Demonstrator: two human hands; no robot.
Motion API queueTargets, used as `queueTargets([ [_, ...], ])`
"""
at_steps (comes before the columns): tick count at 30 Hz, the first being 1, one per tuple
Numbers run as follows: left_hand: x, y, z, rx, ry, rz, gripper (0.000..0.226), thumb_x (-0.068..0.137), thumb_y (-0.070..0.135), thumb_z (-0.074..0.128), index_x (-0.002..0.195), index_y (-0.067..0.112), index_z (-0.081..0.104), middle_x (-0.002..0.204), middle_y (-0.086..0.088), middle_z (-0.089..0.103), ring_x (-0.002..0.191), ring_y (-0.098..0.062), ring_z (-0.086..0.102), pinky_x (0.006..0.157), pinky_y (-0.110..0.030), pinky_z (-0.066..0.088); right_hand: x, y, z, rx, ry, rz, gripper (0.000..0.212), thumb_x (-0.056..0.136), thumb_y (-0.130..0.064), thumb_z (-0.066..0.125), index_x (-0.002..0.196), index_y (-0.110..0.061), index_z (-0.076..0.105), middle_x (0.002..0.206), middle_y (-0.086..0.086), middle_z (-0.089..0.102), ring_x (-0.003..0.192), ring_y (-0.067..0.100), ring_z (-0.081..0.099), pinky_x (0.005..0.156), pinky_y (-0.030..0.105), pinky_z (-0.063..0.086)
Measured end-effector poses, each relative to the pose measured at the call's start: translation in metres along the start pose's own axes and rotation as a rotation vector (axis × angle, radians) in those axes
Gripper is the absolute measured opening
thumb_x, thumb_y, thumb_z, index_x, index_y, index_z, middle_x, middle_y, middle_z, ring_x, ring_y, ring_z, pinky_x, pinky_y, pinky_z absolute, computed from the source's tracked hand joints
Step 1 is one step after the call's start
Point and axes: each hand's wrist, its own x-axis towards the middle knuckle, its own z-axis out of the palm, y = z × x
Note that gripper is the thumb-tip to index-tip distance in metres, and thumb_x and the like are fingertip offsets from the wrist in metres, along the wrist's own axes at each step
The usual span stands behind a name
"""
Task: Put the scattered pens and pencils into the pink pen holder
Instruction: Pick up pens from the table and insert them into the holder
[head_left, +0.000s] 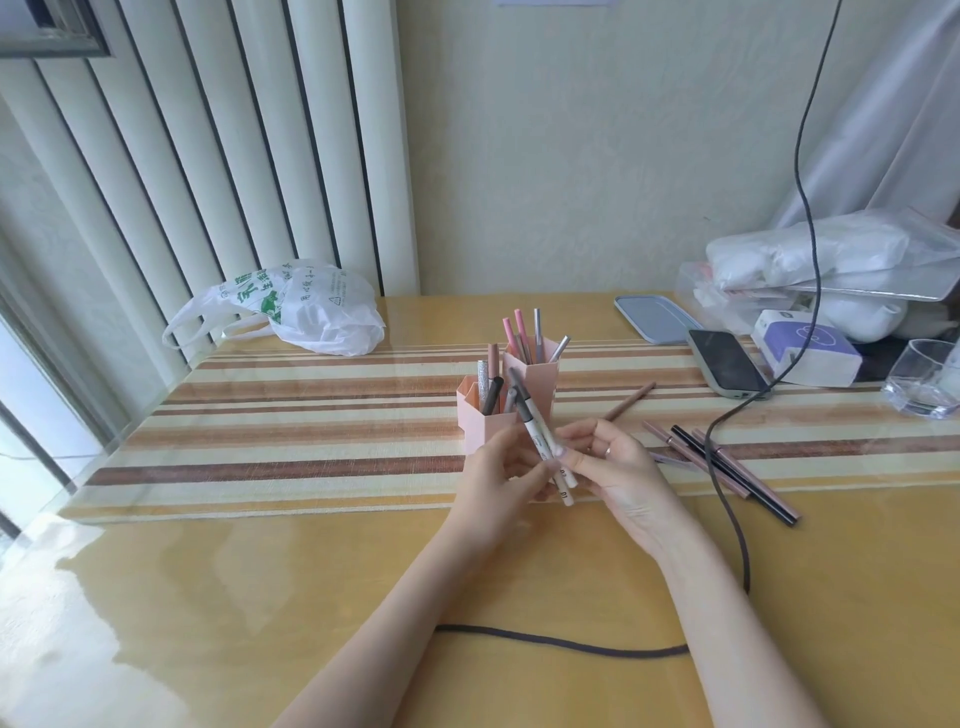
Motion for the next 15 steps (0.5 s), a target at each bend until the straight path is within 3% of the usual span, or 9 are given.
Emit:
queueTargets([
  [3, 0.001, -0.0019, -0.0007, 0.01, 0.008, 0.007, 0.017, 0.087, 0.01, 0.066, 0.104, 0.011, 0.066, 0.081, -0.014, 0.07, 0.071, -0.024, 0.069, 0.07, -0.039, 0.06, 0.0005, 0.0002, -0.0017, -0.113, -0.014, -0.009, 0.011, 0.081, -0.005, 0.069, 0.083, -0.014, 0.063, 0.091, 0.015, 0.068, 0.087, 0.023, 0.062, 0.084, 0.036, 0.048],
  [7, 0.0002, -0.0008, -0.0008, -0.076, -0.012, -0.051, 0.009, 0.087, 0.013, 0.065, 0.091, 0.009, 0.072, 0.073, 0.001, 0.071, 0.068, -0.007, 0.066, 0.07, -0.029, 0.059, 0.0015, -0.0017, -0.005, -0.1, -0.044, 0.001, 0.009, 0.08, -0.005, 0.069, 0.078, -0.012, 0.065, 0.086, 0.014, 0.071, 0.081, 0.022, 0.063, 0.077, 0.034, 0.049],
  [11, 0.0012, -0.002, -0.0031, -0.143, -0.01, -0.061, 0.014, 0.087, 0.021, 0.065, 0.092, 0.013, 0.076, 0.089, -0.013, 0.075, 0.089, -0.024, 0.068, 0.087, -0.041, 0.055, -0.0001, -0.005, -0.0028, -0.066, -0.063, -0.007, 0.011, 0.069, -0.014, 0.074, 0.075, -0.008, 0.066, 0.07, 0.005, 0.07, 0.062, 0.015, 0.058, 0.063, 0.024, 0.05],
  [15, 0.0001, 0.002, -0.0023, -0.273, -0.023, -0.097, 0.017, 0.091, 0.013, 0.06, 0.095, 0.002, 0.073, 0.084, -0.012, 0.073, 0.082, -0.022, 0.07, 0.081, -0.035, 0.058, -0.0004, -0.0046, -0.0034, -0.07, -0.103, 0.003, 0.008, 0.071, -0.008, 0.074, 0.074, -0.007, 0.066, 0.071, 0.007, 0.067, 0.059, 0.014, 0.058, 0.065, 0.025, 0.055],
])
